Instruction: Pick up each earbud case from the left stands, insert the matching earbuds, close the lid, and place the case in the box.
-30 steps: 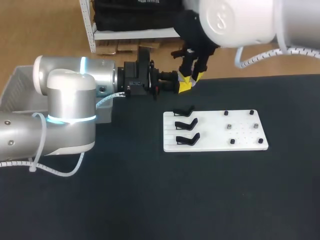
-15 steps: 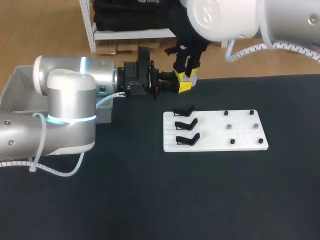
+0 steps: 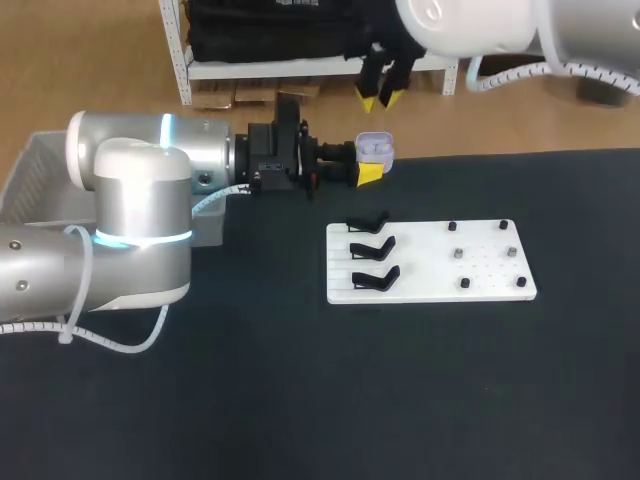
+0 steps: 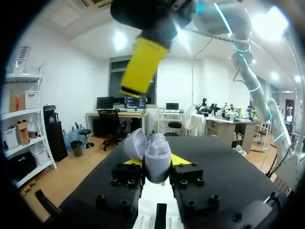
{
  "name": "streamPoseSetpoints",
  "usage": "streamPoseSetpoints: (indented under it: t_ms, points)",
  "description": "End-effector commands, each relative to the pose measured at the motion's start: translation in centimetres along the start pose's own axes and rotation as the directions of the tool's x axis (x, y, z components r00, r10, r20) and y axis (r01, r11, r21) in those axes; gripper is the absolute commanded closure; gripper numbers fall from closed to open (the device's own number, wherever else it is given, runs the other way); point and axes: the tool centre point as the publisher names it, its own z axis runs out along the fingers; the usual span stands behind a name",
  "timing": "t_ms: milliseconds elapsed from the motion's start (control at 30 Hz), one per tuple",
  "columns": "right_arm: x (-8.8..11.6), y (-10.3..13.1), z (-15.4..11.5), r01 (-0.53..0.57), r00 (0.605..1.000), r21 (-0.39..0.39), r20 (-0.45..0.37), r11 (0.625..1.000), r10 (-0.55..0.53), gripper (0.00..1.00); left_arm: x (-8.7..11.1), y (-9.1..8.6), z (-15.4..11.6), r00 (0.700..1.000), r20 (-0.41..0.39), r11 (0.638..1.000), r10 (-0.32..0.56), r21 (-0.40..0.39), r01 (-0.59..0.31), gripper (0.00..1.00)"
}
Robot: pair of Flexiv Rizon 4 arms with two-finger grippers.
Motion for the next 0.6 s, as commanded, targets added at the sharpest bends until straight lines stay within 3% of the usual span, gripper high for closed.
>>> streamPoseSetpoints:
  t_ms: [33, 233, 600]
  points:
    - [-1.8, -1.3, 2.1, -0.032, 0.999, 0.005, -0.001, 0.999, 0.032, 0.73, 0.2, -0.1, 0.0, 1.000, 0.008, 1.000, 0.005, -0.006, -0.005, 1.00]
    - [-2.2, -2.6, 4.2, -0.087, 0.996, -0.006, -0.030, 0.996, 0.087, 0.73, 0.2, -0.1, 0.0, 1.000, 0.008, 1.000, 0.005, -0.006, -0.005, 1.00]
    - [1.3, -1.8, 5.1, -0.096, 0.992, -0.021, -0.086, 0.995, 0.093, 0.74, 0.2, -0.1, 0.0, 1.000, 0.008, 1.000, 0.005, -0.006, -0.005, 1.00]
